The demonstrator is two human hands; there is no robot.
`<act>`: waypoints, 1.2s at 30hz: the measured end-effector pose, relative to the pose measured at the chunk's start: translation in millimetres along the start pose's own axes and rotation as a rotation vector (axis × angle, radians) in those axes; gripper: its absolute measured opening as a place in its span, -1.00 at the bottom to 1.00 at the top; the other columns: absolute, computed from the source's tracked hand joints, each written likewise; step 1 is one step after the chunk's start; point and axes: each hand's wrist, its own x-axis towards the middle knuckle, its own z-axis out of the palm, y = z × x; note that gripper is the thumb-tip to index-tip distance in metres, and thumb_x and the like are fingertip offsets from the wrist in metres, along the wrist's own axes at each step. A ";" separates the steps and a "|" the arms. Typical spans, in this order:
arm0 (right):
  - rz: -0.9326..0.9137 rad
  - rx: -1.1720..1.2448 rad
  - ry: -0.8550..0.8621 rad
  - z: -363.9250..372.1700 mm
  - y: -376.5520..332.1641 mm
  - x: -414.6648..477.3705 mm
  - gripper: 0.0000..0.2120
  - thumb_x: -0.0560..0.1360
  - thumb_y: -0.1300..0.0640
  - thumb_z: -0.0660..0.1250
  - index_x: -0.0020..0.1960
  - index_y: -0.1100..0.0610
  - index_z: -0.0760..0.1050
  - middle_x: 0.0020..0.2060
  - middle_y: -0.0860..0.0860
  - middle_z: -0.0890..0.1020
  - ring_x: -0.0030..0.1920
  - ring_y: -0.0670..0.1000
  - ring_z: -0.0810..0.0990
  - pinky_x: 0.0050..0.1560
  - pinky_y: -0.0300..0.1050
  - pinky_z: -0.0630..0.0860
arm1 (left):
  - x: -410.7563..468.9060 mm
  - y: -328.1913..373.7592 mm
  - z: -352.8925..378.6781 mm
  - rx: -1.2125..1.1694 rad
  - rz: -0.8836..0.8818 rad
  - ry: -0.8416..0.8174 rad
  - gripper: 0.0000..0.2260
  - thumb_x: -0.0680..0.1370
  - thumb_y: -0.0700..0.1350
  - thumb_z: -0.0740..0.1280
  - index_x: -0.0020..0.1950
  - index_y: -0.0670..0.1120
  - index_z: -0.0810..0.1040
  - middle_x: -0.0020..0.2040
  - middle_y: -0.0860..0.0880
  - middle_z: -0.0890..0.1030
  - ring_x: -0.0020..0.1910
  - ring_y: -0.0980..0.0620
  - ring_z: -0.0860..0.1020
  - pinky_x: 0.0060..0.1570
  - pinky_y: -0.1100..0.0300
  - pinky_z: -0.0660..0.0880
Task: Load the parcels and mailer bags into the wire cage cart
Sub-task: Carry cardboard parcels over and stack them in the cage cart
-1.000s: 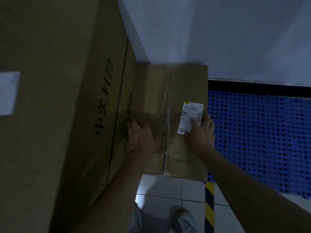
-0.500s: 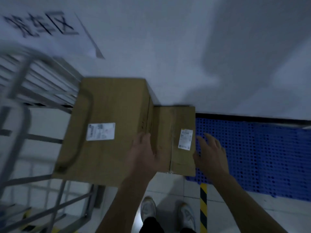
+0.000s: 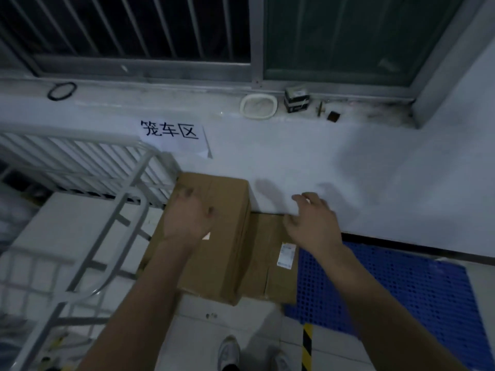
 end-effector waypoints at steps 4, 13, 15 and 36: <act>-0.044 -0.048 -0.025 -25.3 -13.6 -13.9 -0.46 0.59 -0.09 0.24 0.52 0.06 0.32 0.50 0.05 0.31 0.43 0.08 0.35 0.33 0.01 0.41 | -15.0 -3.4 -24.5 0.026 -0.014 -0.018 -0.79 0.52 0.03 0.30 -0.12 -0.10 0.40 -0.10 -0.07 0.43 -0.11 -0.07 0.47 -0.23 0.13 0.36; -0.008 -0.017 -0.099 -72.1 -56.0 -39.3 -0.45 0.60 -0.12 0.23 0.52 0.08 0.31 0.33 0.06 0.52 0.27 0.07 0.51 0.17 -0.09 0.47 | -33.1 -11.5 -71.4 -0.051 0.057 -0.043 -0.67 0.57 0.05 0.30 0.24 -0.11 0.51 0.07 -0.11 0.51 -0.11 0.00 0.45 -0.15 0.17 0.39; -0.023 -0.021 -0.062 -77.6 -73.0 -43.9 -0.47 0.60 -0.12 0.24 0.51 0.07 0.33 0.34 0.05 0.51 0.27 0.07 0.51 0.15 -0.09 0.46 | -36.9 -20.8 -83.9 -0.054 0.060 -0.054 -0.61 0.58 0.04 0.28 0.34 -0.11 0.48 0.10 -0.12 0.54 0.01 -0.07 0.53 -0.11 0.16 0.41; -0.071 0.096 -0.042 -72.1 -172.3 -48.5 -0.36 0.60 -0.10 0.29 0.58 0.09 0.17 0.42 0.11 0.40 0.40 0.13 0.41 0.34 -0.03 0.36 | -45.7 -137.8 -140.1 -0.110 -0.032 -0.042 -0.45 0.61 0.21 0.21 0.49 -0.08 0.37 0.31 -0.15 0.54 0.25 -0.11 0.52 0.13 0.07 0.48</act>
